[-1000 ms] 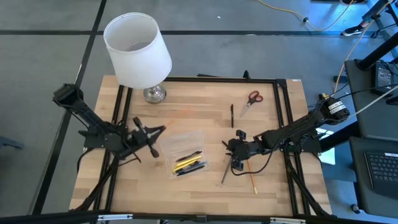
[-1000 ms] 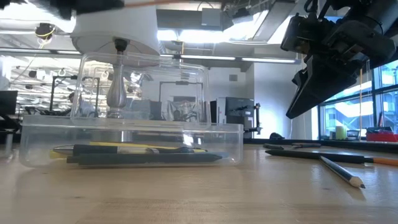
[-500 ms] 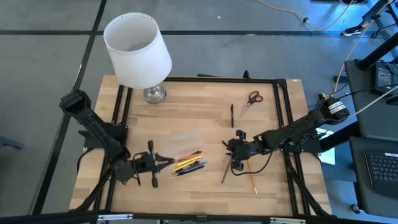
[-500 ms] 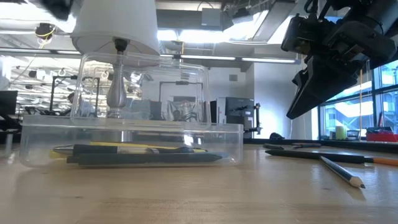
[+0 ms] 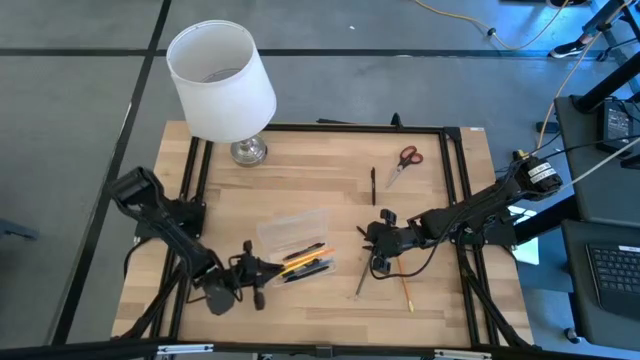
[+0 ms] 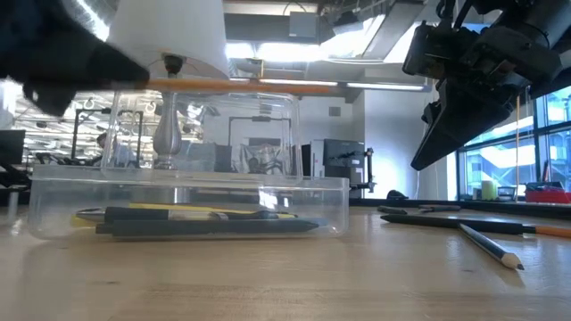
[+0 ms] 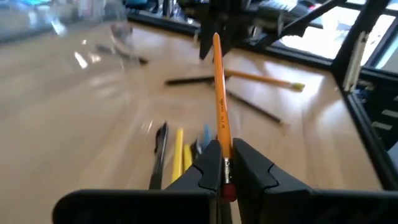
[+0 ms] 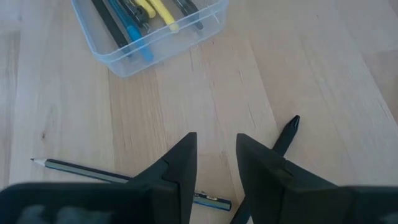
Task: Pick & place school supplies into a supply box
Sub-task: Put the top orange pencil into the transparent supply box
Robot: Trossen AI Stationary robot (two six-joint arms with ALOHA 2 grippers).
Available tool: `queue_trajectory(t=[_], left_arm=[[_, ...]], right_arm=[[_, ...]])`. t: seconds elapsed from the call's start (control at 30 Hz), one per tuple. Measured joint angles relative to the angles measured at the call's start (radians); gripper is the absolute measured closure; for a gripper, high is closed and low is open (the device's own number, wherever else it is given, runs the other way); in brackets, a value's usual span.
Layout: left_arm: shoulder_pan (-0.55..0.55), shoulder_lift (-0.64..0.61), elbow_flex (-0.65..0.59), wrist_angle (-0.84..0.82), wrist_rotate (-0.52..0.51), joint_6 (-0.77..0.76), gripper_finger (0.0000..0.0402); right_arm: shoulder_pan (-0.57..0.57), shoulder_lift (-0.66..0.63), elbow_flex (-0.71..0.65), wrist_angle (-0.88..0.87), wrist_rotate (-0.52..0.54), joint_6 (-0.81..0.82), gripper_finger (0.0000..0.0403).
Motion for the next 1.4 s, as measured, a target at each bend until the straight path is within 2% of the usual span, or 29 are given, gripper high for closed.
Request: queue_trajectory(t=[0.2, 0.43, 0.77, 1.4], left_arm=[[0.003, 0.084, 0.000, 0.000, 0.012, -0.107, 0.0389], [0.012, 0.121, 0.000, -0.017, 0.086, -0.188, 0.0389], [0.016, 0.119, 0.003, -0.159, 0.121, -0.281, 0.0389], [-0.019, 0.056, -0.002, -0.268, 0.127, -0.308, 0.0389]], right_arm=[[0.000, 0.000, 0.000, 0.000, 0.000, 0.000, 0.0287], [0.000, 0.000, 0.000, 0.000, 0.001, 0.000, 0.0287], [0.000, 0.000, 0.000, -0.001, 0.001, 0.023, 0.0287], [0.000, 0.000, 0.000, -0.002, 0.002, 0.019, 0.0287]])
